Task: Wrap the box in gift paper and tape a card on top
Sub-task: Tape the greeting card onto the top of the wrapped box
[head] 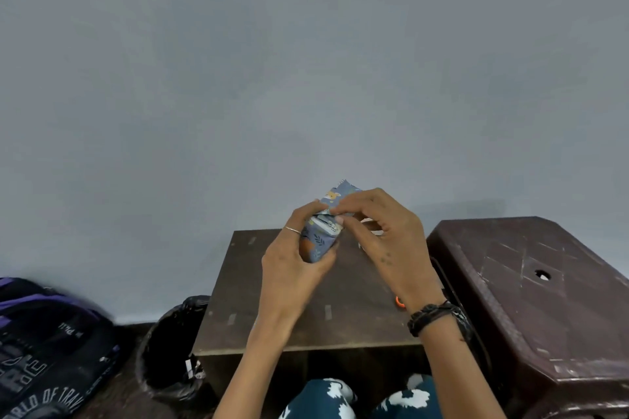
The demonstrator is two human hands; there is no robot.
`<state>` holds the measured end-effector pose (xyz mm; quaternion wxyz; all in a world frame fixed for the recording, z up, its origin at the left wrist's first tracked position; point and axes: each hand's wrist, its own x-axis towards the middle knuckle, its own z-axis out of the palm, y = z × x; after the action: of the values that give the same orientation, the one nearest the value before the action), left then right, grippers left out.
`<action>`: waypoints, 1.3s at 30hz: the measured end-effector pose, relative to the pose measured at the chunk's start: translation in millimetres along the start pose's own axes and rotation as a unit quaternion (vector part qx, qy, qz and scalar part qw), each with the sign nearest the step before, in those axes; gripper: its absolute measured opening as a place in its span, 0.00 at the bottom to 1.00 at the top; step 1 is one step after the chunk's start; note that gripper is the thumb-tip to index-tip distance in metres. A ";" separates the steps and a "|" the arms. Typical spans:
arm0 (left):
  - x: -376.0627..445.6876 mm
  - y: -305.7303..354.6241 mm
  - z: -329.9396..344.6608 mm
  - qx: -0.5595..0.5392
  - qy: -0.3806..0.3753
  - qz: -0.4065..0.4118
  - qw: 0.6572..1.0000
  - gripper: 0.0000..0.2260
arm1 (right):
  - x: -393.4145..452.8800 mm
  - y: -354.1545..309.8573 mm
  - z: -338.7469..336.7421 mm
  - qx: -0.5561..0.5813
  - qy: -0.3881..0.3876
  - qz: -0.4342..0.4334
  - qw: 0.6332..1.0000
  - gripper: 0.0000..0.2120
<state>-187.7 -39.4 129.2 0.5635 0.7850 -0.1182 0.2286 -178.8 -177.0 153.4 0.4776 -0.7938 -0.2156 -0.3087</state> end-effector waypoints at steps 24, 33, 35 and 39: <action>39.4 -11.7 -6.6 0.104 0.046 0.025 0.993 0.11 | -1.2 125.9 34.2 0.057 0.099 0.317 0.941 0.12; 69.3 -18.6 8.1 0.136 0.022 0.021 0.990 0.15 | 17.5 236.0 90.2 -0.352 -0.201 0.271 0.873 0.21; 71.9 -21.1 7.9 0.135 0.020 0.025 0.990 0.16 | 18.7 246.4 97.7 -0.396 -0.230 0.259 0.851 0.25; 74.4 -24.3 5.5 0.137 0.020 0.022 0.990 0.16 | 17.9 259.9 101.2 -0.414 -0.258 0.247 0.837 0.22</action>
<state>-111.1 -30.9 144.2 0.4480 0.8470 -0.0921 0.2708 28.4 -203.1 -32.3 0.0912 -0.9953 0.0200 -0.0247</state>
